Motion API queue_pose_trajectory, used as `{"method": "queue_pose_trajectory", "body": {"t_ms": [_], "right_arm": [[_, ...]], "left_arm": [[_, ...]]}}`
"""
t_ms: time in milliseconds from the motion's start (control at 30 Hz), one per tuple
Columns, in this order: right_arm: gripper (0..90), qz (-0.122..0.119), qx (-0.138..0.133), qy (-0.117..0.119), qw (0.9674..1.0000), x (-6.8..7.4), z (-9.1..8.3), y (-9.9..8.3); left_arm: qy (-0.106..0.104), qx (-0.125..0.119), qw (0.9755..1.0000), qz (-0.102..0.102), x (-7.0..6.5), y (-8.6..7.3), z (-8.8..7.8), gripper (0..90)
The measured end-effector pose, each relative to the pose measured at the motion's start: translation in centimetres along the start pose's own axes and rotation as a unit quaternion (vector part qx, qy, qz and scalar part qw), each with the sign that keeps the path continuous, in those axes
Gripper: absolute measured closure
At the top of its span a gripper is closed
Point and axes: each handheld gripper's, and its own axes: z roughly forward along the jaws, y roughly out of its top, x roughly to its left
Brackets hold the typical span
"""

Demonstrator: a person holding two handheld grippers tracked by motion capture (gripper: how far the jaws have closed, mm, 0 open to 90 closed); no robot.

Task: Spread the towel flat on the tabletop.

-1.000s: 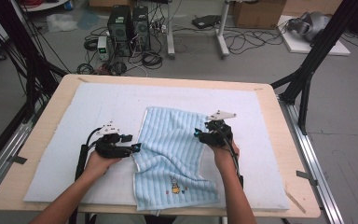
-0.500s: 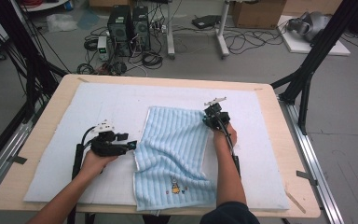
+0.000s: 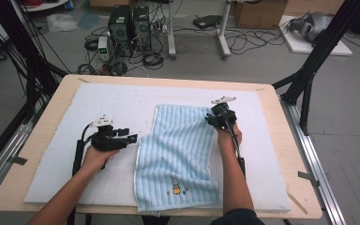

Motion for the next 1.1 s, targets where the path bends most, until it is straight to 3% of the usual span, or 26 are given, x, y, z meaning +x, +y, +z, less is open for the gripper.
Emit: {"method": "queue_pose_trajectory", "body": {"t_ms": [67, 367, 533, 600, 667, 767, 867, 900, 967, 1000, 1033, 1067, 1100], "right_arm": [[59.6, -0.002, -0.009, 0.017, 0.9998, 0.4, -1.1, -0.6], [54.5, 0.009, -0.047, 0.07, 0.9964, 1.2, -5.5, -3.6], [53.2, 0.004, -0.052, 0.073, 0.996, 1.1, -6.7, -4.7], [52.8, 0.014, -0.058, 0.075, 0.9954, 0.9, -7.0, -4.8], [52.2, 0.009, -0.057, 0.074, 0.9956, 0.9, -7.1, -4.9], [51.7, 0.004, -0.052, 0.075, 0.9958, 0.8, -7.1, -5.1], [51.7, 0.006, -0.053, 0.077, 0.9956, 0.6, -7.0, -5.2], [51.7, 0.008, -0.053, 0.078, 0.9956, 0.6, -7.0, -5.3], [51.7, 0.011, -0.052, 0.079, 0.9955, 0.5, -6.9, -5.4], [51.7, 0.011, -0.051, 0.079, 0.9955, 0.5, -6.9, -5.4], [51.7, 0.01, -0.049, 0.078, 0.9956, 0.5, -6.8, -5.4], [51.8, 0.008, -0.049, 0.08, 0.9956, 0.6, -6.8, -5.4], [52.1, 0.008, -0.048, 0.079, 0.9957, 0.7, -6.7, -5.4]], "left_arm": [[-0.011, -0.014, 0.9996, -0.024, 0.3, 0.5, 0.5, 43.4], [0.003, -0.008, 0.9996, -0.025, 0.6, 3.4, 4.9, 42.8], [0.019, 0.035, 0.9992, 0.002, 0.5, 4.5, 8.3, 42.8], [0.033, 0.044, 0.9984, 0.01, 0.5, 4.9, 9.6, 41.7], [0.042, 0.066, 0.9968, 0.015, 0.6, 5.2, 10.9, 40.3], [0.06, 0.096, 0.9928, 0.039, 0.6, 5.3, 12.3, 38.0], [0.073, 0.102, 0.99, 0.065, 0.1, 5.5, 12.9, 36.2], [0.08, 0.106, 0.9881, 0.078, -0.1, 5.6, 13.0, 38.3], [0.084, 0.107, 0.9846, 0.11, -0.4, 5.5, 13.1, 51.0], [0.067, 0.102, 0.9866, 0.108, -0.4, 5.5, 13.2, 61.7], [0.063, 0.1, 0.9862, 0.116, -0.3, 5.5, 13.2, 79.6], [0.066, 0.098, 0.9859, 0.119, -0.2, 5.5, 13.3, 85.5], [0.073, 0.096, 0.9868, 0.108, 0.0, 5.6, 13.4, 86.1]]}}
